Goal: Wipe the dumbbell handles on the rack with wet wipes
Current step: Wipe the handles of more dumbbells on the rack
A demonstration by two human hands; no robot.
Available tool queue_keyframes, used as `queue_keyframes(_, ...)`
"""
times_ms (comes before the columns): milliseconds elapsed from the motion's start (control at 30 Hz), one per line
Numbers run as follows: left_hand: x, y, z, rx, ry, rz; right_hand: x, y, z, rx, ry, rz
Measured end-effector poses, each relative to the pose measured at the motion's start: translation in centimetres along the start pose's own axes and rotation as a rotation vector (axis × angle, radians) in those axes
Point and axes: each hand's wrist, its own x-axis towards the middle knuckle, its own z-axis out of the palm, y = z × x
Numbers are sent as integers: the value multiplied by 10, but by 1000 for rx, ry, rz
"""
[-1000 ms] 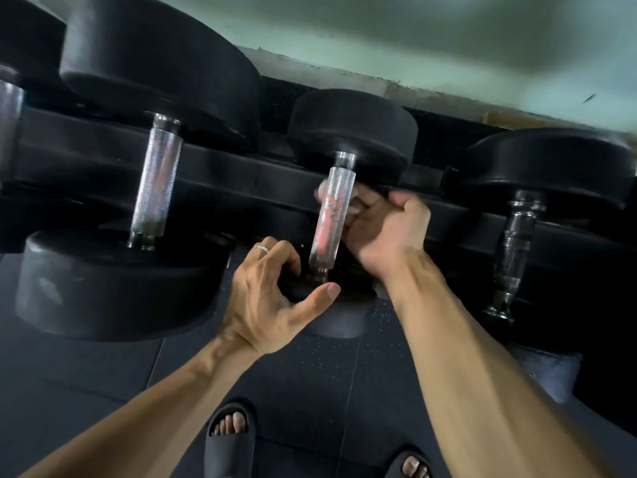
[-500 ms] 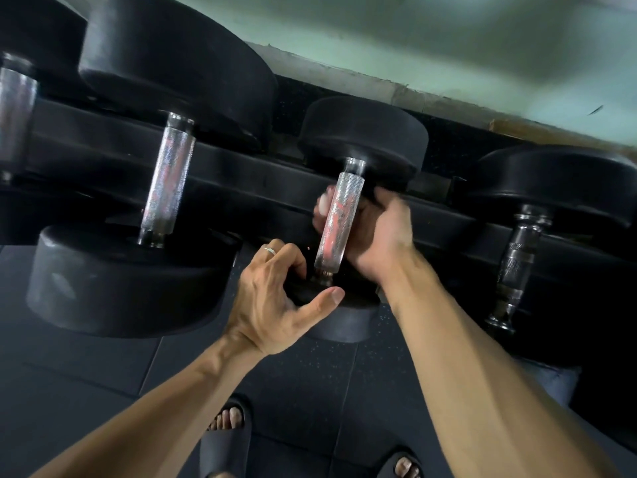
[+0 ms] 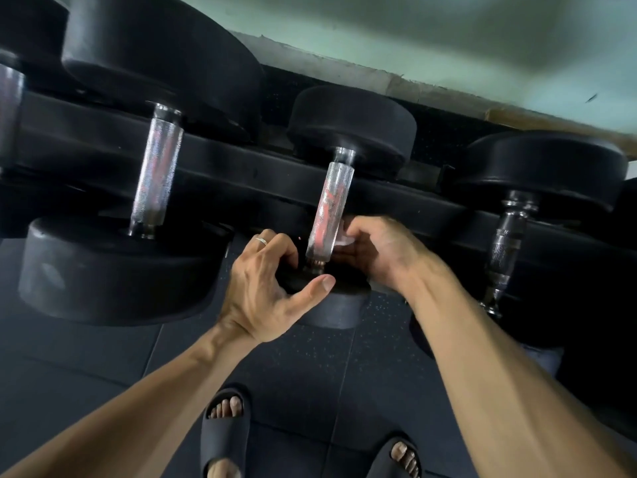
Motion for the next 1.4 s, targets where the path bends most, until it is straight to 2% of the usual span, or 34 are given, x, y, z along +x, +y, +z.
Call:
queue_keyframes(100,0,0,1,1,7,3,9,-7,9,105,116,-89)
queue_keyframes(300,-1,-4,2,-9,-14,-14,-33,11,-8,-119,197,-98)
queue_keyframes(467,-3,2,3,20,-57,-43,-71,15,-8,-155,317,-248)
queue_keyframes(567,3,9,-7,53,-209,-109,-89,19,15,-104,370,-320)
queue_keyframes(633,10,16,-23,-92,-379,-179,-95,22,30,-115,405,-348)
queue_keyframes(700,17,23,-38,-273,-448,-189,-98,25,44,-148,477,-372)
queue_keyframes(767,20,29,-48,-314,-421,-117,-99,24,56,-141,547,-399)
queue_keyframes(867,22,35,-56,-298,-395,1,-103,24,73,-115,566,-430)
queue_keyframes(967,27,37,-63,-312,-357,16,-103,24,83,-37,572,-455)
queue_keyframes(1033,33,36,-66,-379,-346,-77,-101,26,83,42,626,-496)
queue_keyframes(1133,50,27,-62,-488,-288,-355,-91,36,72,-105,811,-507)
queue_keyframes(1267,85,10,-33,-568,-159,-732,-70,64,67,-188,824,-417)
queue_keyframes(1400,117,15,-10,-809,-153,-788,-60,82,68,-231,761,-443)
